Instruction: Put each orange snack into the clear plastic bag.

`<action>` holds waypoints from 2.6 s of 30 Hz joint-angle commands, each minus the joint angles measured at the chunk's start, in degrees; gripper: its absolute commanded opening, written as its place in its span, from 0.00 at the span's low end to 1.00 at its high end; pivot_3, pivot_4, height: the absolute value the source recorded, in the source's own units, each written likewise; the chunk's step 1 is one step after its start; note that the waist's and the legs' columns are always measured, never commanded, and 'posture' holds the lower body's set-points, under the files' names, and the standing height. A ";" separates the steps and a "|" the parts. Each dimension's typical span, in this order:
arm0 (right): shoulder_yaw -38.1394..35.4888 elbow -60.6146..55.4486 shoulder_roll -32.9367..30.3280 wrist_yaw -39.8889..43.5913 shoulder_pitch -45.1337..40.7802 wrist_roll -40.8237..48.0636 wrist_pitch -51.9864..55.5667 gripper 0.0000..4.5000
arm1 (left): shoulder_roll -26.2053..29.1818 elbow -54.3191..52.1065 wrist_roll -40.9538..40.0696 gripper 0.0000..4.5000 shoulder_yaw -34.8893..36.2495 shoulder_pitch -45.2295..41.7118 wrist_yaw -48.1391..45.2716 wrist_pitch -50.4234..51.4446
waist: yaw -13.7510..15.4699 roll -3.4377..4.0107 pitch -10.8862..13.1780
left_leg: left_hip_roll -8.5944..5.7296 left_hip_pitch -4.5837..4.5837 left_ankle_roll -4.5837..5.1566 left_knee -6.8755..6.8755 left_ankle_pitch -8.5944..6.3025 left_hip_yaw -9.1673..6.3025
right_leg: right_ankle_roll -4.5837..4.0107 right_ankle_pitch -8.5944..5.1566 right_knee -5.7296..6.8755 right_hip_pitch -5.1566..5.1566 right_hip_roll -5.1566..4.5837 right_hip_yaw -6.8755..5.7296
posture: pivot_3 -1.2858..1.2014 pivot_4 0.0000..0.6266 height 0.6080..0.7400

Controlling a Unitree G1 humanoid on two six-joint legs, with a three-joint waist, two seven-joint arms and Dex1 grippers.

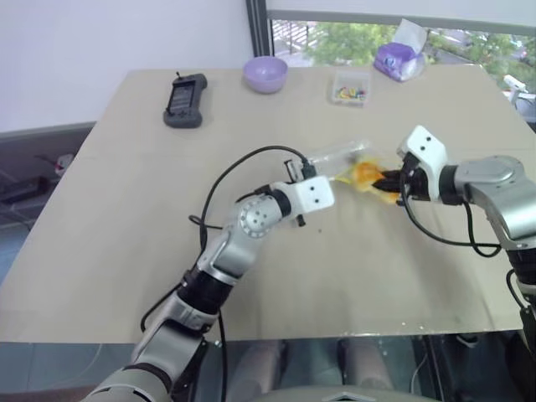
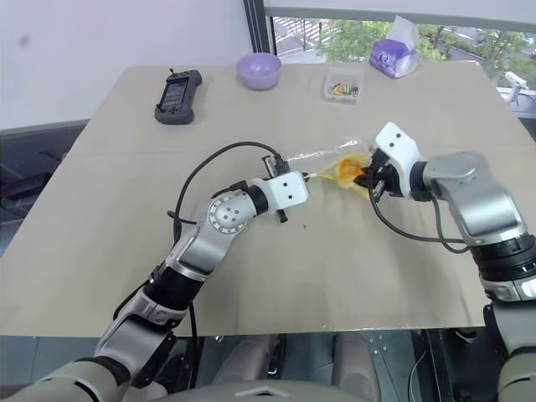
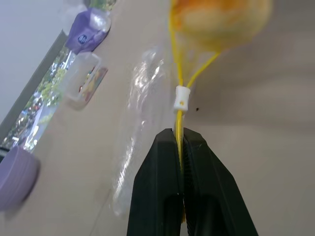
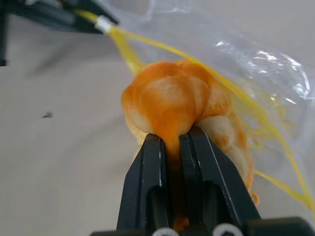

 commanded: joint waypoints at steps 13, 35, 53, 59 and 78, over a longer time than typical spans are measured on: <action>-0.65 4.51 6.57 -1.74 -6.17 -0.58 3.57 0.00 | 1.66 -0.97 -0.13 0.00 -1.98 -0.76 -1.81 -11.44 | -0.22 0.00 0.00 | 0.01 0.00 0.00 -0.02 0.00 0.01 | 0.00 0.00 0.01 -0.04 0.01 0.02 | 0.52 0.24 1.00; -11.56 5.49 22.09 -21.39 -2.02 2.63 7.15 0.35 | -0.65 0.39 -0.32 0.00 -2.23 -1.54 -2.58 -12.73 | -0.35 0.03 -0.02 | 0.00 -0.33 -0.01 0.04 0.01 0.03 | -0.01 0.01 0.14 -0.43 0.00 0.09 | 0.52 0.24 1.00; -8.92 -2.04 3.75 -0.17 4.59 8.64 3.35 0.75 | 0.22 2.49 0.17 0.00 -0.61 -1.93 -1.34 -11.95 | -0.41 0.05 -0.03 | -0.13 -0.86 0.00 0.65 0.00 -0.02 | -0.01 0.01 0.54 -0.83 0.00 0.03 | 0.52 0.24 1.00; -11.59 -7.00 -7.69 12.80 13.09 10.28 -7.05 0.75 | 0.31 2.61 0.10 0.00 -0.52 -1.86 -1.10 -11.79 | 0.34 0.03 -0.02 | -0.15 -0.88 0.01 0.69 0.00 -0.08 | 0.00 0.01 0.47 -0.74 -0.03 -0.06 | 0.52 0.24 1.00; -2.76 5.53 -7.47 -1.39 9.49 -16.96 -30.44 0.75 | -0.35 2.29 -0.35 0.00 -0.99 -1.63 -1.78 -11.56 | -0.03 0.03 -0.01 | -0.06 -0.82 0.00 0.78 0.00 0.04 | 0.01 0.01 0.62 -0.75 -0.03 0.05 | 0.52 0.24 1.00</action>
